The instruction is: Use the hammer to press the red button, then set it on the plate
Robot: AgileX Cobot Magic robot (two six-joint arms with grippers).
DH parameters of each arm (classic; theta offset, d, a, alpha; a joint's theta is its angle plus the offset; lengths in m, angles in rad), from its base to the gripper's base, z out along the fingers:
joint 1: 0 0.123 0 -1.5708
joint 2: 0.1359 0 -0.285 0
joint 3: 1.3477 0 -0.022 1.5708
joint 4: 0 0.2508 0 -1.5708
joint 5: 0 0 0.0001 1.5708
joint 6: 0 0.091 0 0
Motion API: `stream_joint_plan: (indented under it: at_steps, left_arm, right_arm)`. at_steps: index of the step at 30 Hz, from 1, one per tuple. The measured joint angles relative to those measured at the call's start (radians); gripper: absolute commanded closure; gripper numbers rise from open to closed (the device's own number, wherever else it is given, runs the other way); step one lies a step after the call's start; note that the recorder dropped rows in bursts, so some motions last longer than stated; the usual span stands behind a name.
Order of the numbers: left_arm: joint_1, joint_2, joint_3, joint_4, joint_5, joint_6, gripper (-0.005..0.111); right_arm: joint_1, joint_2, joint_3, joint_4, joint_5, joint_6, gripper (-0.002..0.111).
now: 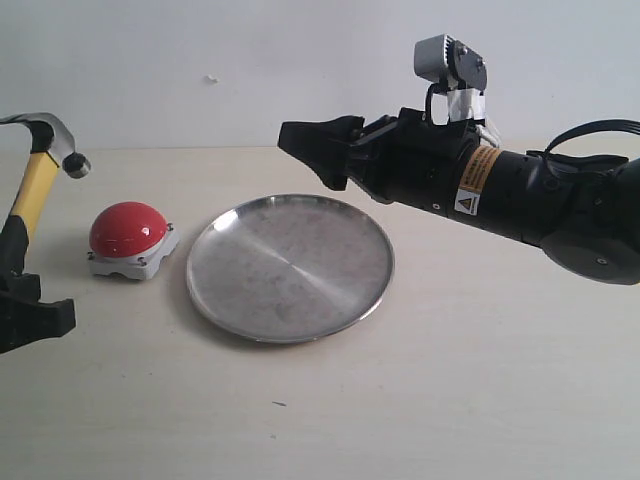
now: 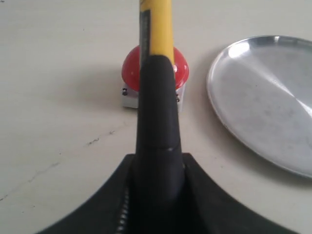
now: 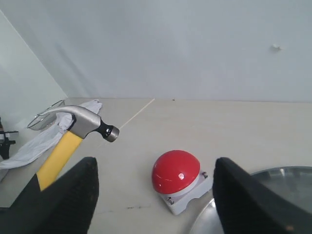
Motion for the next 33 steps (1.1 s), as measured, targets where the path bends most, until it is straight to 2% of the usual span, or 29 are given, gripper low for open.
stream_joint_plan:
  at_steps: [5, 16, 33]
  left_arm:
    - [0.000, 0.083, -0.002, 0.009, 0.035, -0.013, 0.107]
    - [0.000, 0.264, -0.116, 0.017, 0.095, -0.013, 0.107]
    - [0.000, 0.286, -0.120, 0.017, 0.066, -0.001, 0.107]
  right_arm:
    - [0.000, 0.000, 0.000, 0.002, 0.000, -0.004, 0.045]
    - [0.000, 0.000, 0.000, 0.006, 0.002, -0.010, 0.045]
    - [0.000, 0.000, 0.000, 0.009, 0.002, -0.006, 0.045]
